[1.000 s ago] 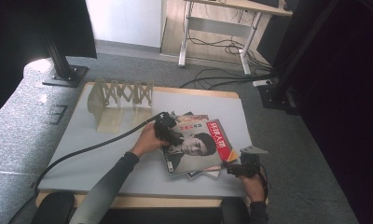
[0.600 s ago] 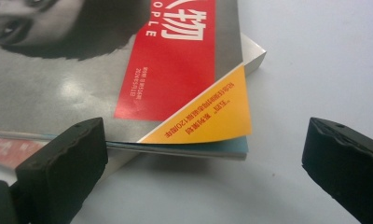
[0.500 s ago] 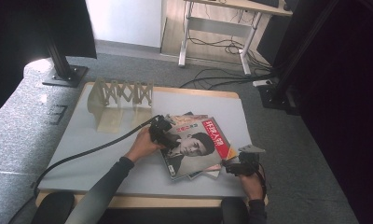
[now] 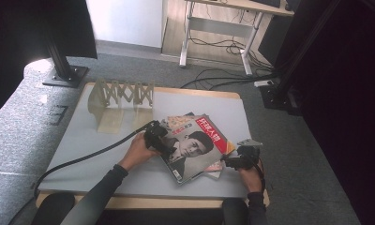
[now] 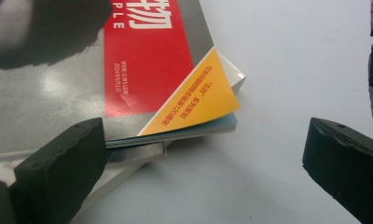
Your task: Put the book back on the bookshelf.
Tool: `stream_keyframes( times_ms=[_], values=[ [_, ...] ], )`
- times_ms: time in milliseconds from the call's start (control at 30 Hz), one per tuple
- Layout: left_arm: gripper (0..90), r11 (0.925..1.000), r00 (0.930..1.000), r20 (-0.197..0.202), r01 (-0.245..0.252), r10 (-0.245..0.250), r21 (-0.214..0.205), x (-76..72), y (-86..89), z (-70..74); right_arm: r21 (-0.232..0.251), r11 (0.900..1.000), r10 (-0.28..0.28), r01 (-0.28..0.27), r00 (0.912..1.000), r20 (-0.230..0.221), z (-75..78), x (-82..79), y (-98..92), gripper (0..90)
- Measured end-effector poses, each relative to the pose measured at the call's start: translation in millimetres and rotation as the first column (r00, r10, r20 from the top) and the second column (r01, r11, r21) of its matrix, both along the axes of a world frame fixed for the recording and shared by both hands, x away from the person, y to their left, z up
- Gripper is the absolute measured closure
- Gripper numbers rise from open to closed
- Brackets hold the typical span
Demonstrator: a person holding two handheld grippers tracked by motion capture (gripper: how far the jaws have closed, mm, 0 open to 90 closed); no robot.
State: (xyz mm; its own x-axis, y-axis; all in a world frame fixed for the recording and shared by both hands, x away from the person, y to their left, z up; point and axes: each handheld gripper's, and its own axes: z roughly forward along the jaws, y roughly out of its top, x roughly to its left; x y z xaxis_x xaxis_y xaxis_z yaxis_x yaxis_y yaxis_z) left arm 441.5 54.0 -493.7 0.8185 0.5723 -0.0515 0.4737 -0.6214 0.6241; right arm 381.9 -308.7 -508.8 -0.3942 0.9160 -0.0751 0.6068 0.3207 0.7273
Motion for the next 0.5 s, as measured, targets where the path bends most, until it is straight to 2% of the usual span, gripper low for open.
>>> stream_keyframes(
  times_ms=[400, 500],
  values=[
    [0.1, 0.9999, 1.0000, 0.000, 0.000, 0.000, 0.011, -12.8, 6.9, -1.1, -0.006, 0.9997, -0.024, 0.024, 0.9997, -0.001, 0.5, 19.2, 2.9, 0.0],
    [0.1, 1.0000, 1.0000, 0.001, 0.000, 0.000, 0.003, -15.9, 9.4, -2.3, -0.004, 0.9996, -0.028, 0.028, 0.9996, 0.000, 0.3, 25.2, 3.3, 0.0]
  ],
)
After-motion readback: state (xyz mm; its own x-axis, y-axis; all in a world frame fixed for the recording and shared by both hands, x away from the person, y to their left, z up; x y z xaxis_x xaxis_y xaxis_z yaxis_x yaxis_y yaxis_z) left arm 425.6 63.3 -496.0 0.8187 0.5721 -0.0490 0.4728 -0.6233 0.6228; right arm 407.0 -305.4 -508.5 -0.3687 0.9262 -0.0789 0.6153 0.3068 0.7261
